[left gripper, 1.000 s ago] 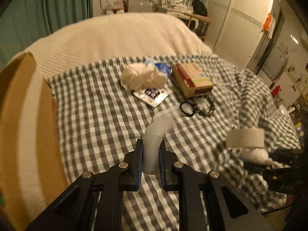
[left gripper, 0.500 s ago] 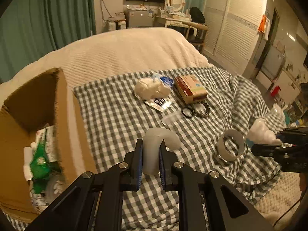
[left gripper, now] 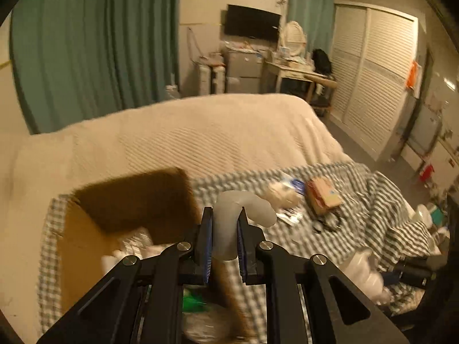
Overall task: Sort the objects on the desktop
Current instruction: 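Drop comb and figurine into the cardboard box with both tools, then grasp paper tape roll rim with right tool while left tool reaches bed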
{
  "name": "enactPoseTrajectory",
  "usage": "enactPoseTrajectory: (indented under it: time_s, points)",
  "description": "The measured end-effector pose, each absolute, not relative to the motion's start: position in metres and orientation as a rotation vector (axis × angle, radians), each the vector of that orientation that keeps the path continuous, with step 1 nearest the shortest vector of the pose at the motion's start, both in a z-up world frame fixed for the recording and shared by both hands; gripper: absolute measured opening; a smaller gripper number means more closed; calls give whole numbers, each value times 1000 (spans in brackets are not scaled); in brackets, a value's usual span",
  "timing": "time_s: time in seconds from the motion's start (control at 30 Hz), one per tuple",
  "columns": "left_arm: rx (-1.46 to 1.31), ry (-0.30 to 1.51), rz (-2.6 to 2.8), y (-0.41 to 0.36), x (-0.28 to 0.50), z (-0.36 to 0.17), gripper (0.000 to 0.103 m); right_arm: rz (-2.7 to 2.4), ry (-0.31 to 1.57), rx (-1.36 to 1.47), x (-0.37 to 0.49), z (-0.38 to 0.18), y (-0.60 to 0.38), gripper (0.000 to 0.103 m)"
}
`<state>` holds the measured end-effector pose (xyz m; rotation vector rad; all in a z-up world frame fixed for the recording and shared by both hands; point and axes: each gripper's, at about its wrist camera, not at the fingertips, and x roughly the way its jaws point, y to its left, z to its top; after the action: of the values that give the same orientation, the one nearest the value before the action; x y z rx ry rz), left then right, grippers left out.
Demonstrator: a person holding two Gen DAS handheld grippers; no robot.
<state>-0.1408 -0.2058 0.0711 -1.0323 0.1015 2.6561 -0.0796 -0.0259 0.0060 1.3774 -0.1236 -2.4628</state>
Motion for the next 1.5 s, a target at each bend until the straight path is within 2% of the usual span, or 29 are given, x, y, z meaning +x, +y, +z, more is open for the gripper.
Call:
enactPoseTrajectory:
  time_s: [0.2,0.43,0.47,0.5,0.53,0.6,0.63,0.67,0.73,0.9,1.13,1.37,1.4,1.5]
  points:
    - [-1095,136,2772,-259,-162,69,14,-2360,-79,1266,-99,11,-106,42]
    - [-1268,128,2829,-305,-177,25,15,-2313,-94,1209,-125,0,-156,43]
    - [-1284,156,2841,-306,-178,20,17,-2310,-94,1208,-129,-2,-160,47]
    - [-1300,177,2850,-307,-179,14,19,-2307,-97,1202,-132,-3,-163,63]
    - [-1321,197,2857,-306,-179,10,25,-2307,-100,1194,-133,-4,-164,74]
    - [-1338,226,2868,-305,-179,5,51,-2314,-121,1149,-132,0,-158,74]
    - [-1326,238,2892,-304,-177,5,72,-2317,-124,1133,-131,1,-154,74]
    - [-1304,242,2917,-303,-176,6,87,-2335,-124,1116,-129,3,-146,74]
    - [-1240,226,2959,-298,-168,10,94,-2376,-116,1096,-124,6,-128,75]
    - [-1222,173,2890,-267,-157,14,95,-2533,-110,1110,-109,6,-50,76]
    - [-1150,173,2776,-175,-143,20,95,-2780,-251,1210,-79,10,94,76]
    - [-1191,112,2652,-80,-132,-19,96,-2861,-170,1229,-54,0,149,81]
    - [-1226,97,2619,-69,-132,-30,96,-2866,-134,1220,-49,-7,152,82]
    - [-1311,32,2548,-45,-133,-68,96,-2855,-29,1177,-35,-30,155,95]
